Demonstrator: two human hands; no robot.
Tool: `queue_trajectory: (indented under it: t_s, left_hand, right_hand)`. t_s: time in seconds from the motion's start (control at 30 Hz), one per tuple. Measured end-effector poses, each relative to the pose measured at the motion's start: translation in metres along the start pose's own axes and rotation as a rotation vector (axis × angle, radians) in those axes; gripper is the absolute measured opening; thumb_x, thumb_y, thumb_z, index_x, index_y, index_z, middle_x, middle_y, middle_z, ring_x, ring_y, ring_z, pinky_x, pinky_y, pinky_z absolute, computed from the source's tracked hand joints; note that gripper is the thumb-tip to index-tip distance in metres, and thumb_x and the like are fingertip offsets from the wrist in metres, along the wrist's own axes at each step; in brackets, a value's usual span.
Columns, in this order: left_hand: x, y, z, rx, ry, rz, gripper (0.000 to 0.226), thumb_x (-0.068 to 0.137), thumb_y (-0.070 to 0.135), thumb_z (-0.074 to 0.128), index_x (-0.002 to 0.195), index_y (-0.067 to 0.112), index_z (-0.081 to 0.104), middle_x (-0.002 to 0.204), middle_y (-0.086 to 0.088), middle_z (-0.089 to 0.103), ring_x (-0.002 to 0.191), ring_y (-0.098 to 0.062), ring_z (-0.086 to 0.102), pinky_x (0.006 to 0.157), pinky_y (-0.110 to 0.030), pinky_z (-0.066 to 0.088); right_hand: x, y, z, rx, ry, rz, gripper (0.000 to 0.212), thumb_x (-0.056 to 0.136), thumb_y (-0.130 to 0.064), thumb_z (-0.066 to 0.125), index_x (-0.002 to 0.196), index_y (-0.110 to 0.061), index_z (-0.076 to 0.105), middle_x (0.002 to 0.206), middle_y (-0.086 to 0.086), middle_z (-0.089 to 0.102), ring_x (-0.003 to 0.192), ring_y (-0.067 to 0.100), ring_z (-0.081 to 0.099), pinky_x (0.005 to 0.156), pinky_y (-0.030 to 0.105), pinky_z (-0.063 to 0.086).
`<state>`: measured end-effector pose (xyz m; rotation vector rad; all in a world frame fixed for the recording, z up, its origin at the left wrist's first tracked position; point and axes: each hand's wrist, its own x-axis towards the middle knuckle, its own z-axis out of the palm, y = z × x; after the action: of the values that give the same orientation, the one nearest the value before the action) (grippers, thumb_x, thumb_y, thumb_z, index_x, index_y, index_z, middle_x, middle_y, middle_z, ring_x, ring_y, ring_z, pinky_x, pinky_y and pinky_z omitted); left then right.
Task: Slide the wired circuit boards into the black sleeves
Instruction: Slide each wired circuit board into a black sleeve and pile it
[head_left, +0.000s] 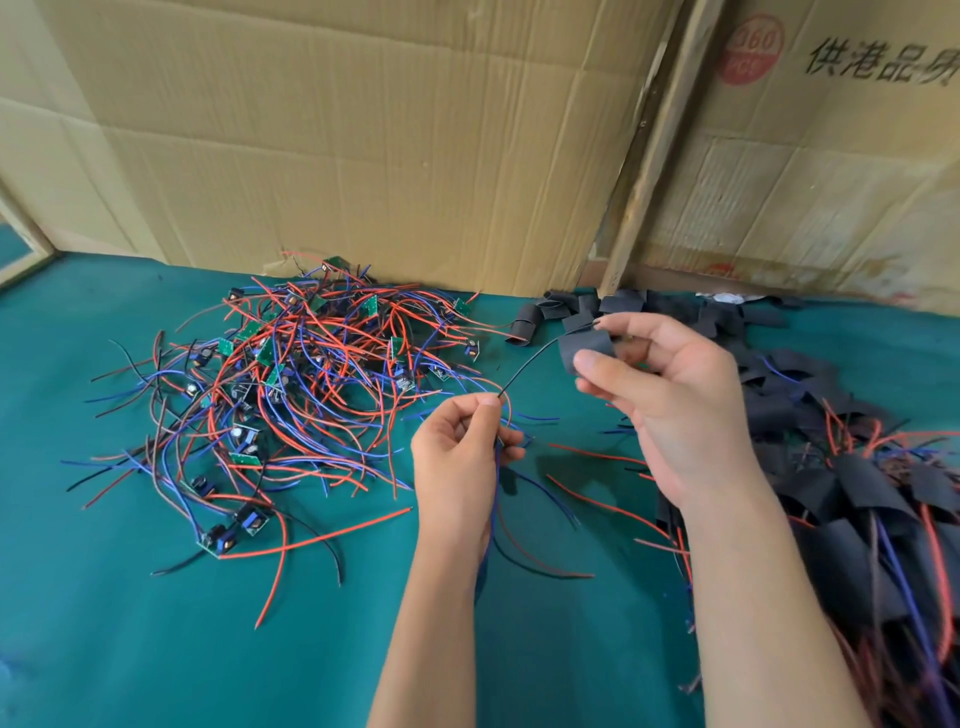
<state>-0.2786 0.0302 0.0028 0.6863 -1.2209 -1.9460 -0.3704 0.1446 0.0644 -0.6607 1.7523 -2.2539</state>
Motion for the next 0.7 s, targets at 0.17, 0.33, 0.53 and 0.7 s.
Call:
queue_trajectory:
  t_s: [0.17, 0.33, 0.53, 0.7]
  left_hand:
    - [0.001, 0.0, -0.001, -0.021, 0.006, -0.005, 0.016, 0.098, 0.006, 0.061, 0.083, 0.006, 0.063, 0.054, 0.002, 0.055, 0.053, -0.01, 0.059, 0.052, -0.021, 0.052]
    - [0.0, 0.0, 0.0, -0.015, 0.004, -0.005, 0.016, 0.097, 0.006, 0.061, 0.082, 0.008, 0.064, 0.055, 0.002, 0.057, 0.053, -0.011, 0.059, 0.052, -0.021, 0.051]
    - [0.0, 0.0, -0.001, -0.003, -0.002, -0.01, 0.015, 0.097, 0.007, 0.062, 0.082, 0.007, 0.064, 0.057, 0.0, 0.057, 0.055, -0.012, 0.059, 0.053, -0.021, 0.051]
    - [-0.001, 0.0, -0.001, 0.001, -0.024, 0.005, 0.015, 0.097, 0.007, 0.063, 0.082, 0.008, 0.065, 0.059, -0.002, 0.057, 0.056, -0.011, 0.061, 0.054, -0.02, 0.051]
  right_hand:
    - [0.001, -0.005, -0.01, -0.008, 0.099, -0.061, 0.031, 0.069, -0.009, 0.087, 0.096, -0.012, 0.072, 0.081, -0.003, 0.076, 0.065, 0.015, 0.07, 0.077, 0.034, 0.059]
    - [0.002, -0.02, -0.02, -0.064, 0.174, -0.18, 0.025, 0.066, -0.01, 0.09, 0.08, -0.021, 0.073, 0.077, 0.005, 0.077, 0.061, 0.019, 0.071, 0.064, 0.025, 0.057]
    - [0.0, -0.017, -0.004, -0.192, 0.123, -0.231, 0.028, 0.067, -0.011, 0.09, 0.081, -0.021, 0.069, 0.077, 0.003, 0.077, 0.062, 0.019, 0.07, 0.061, 0.028, 0.058]
    - [0.002, -0.005, 0.003, -0.404, 0.166, -0.246, 0.031, 0.067, -0.015, 0.094, 0.077, -0.027, 0.068, 0.075, -0.014, 0.074, 0.062, 0.004, 0.067, 0.061, 0.017, 0.053]
